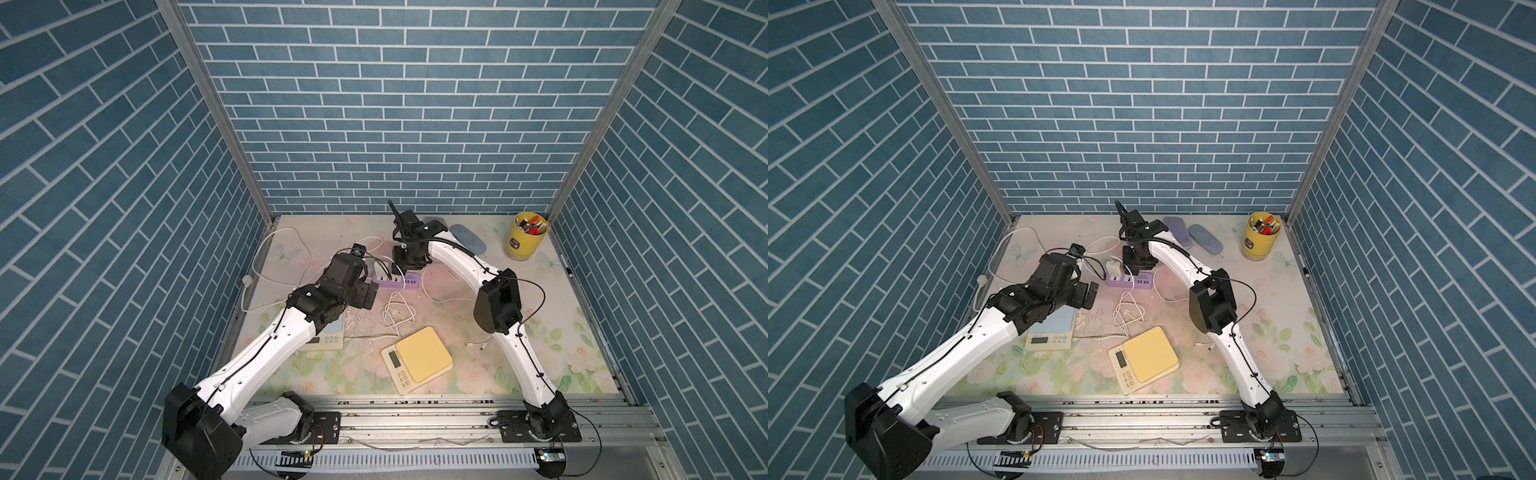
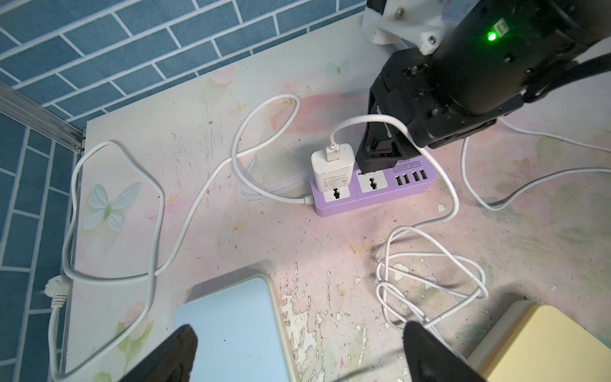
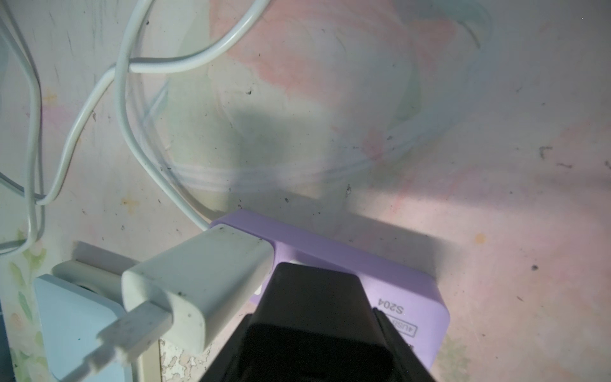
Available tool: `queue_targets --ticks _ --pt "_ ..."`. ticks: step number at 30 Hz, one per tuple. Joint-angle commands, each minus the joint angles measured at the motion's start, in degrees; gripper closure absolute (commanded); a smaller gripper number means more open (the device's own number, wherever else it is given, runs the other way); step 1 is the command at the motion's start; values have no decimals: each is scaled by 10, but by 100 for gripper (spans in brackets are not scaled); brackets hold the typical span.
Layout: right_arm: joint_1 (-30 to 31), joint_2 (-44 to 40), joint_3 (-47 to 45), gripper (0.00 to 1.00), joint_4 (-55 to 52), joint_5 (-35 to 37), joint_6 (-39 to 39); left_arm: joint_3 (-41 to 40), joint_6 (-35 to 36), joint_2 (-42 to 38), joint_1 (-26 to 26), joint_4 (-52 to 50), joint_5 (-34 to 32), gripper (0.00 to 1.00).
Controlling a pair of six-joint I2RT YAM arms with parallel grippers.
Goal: Charge the electronic scale
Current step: Insert the plug into the socket.
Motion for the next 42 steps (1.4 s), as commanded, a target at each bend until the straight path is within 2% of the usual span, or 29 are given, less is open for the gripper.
queue_targets --ticks 1,7,15,19,23,28,30,31,34,37,42 --pt "18 15 -2 68 -44 33 -26 16 -1 8 3 -13 -7 0" --pt "26 15 -28 69 -38 37 -25 18 -3 19 3 -14 -3 0" --pt "53 36 -23 78 -79 151 -5 19 -3 22 3 -16 -8 0" --pt "68 43 -56 85 -65 172 14 19 -5 25 3 -17 -7 0" --pt "71 65 -58 86 -64 148 19 20 -6 27 2 -19 -7 0" --pt "61 71 -93 86 -22 54 39 20 -6 25 3 -22 -9 0" --pt "56 64 -107 86 -11 46 44 19 -6 23 3 -22 -10 0" --pt "57 60 -107 83 -15 52 43 19 -5 22 3 -22 -11 0" --pt "56 41 -106 64 -28 73 38 18 -6 22 3 -21 -12 0" --pt "56 11 -110 52 -33 99 34 19 -7 25 3 -20 -10 0" --pt "51 -33 -105 43 -27 123 22 19 -8 27 3 -21 -11 0"
